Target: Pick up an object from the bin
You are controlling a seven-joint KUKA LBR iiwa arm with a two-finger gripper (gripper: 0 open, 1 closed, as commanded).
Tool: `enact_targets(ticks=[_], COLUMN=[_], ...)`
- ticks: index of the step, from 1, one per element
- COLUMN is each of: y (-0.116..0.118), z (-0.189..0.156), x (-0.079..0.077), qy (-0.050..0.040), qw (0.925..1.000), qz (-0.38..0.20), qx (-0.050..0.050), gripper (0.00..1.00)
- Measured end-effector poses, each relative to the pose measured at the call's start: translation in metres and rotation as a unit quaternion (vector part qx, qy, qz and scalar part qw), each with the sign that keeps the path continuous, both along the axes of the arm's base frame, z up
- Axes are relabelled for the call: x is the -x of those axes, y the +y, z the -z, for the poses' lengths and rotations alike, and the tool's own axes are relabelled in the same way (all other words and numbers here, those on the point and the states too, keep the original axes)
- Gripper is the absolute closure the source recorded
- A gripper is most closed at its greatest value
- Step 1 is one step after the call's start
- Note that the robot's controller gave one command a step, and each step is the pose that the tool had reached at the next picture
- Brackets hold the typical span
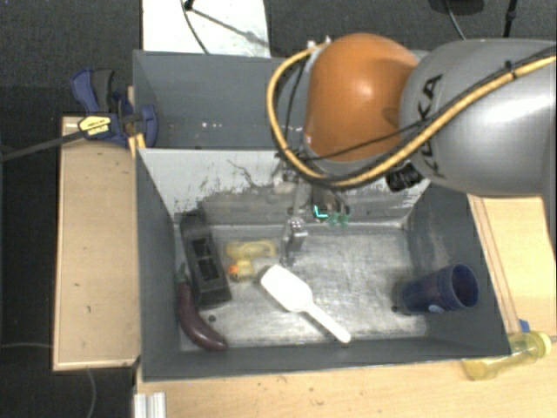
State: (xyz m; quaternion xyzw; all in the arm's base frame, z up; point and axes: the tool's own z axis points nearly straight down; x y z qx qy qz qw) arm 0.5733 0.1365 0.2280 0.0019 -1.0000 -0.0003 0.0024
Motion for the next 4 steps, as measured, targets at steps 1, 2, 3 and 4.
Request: enact_targets(ticks=[1,2,3,4], y=[-0.001,0.015,0.02,0.02], z=[-0.005,0.046,0.134,0.134], x=[-0.002,0.002,0.019,0.019], qy=[-0.0041,-0.0069,-0.0086,-0.0086], qw=[1.0,0.9996,0.9997,0.9997], qz=[0.001,-0.027,-0.022,-0.021], qx=[0.0,-0.001,-0.002,-0.002], gripper=[0.0,0.0,1.0,1.0])
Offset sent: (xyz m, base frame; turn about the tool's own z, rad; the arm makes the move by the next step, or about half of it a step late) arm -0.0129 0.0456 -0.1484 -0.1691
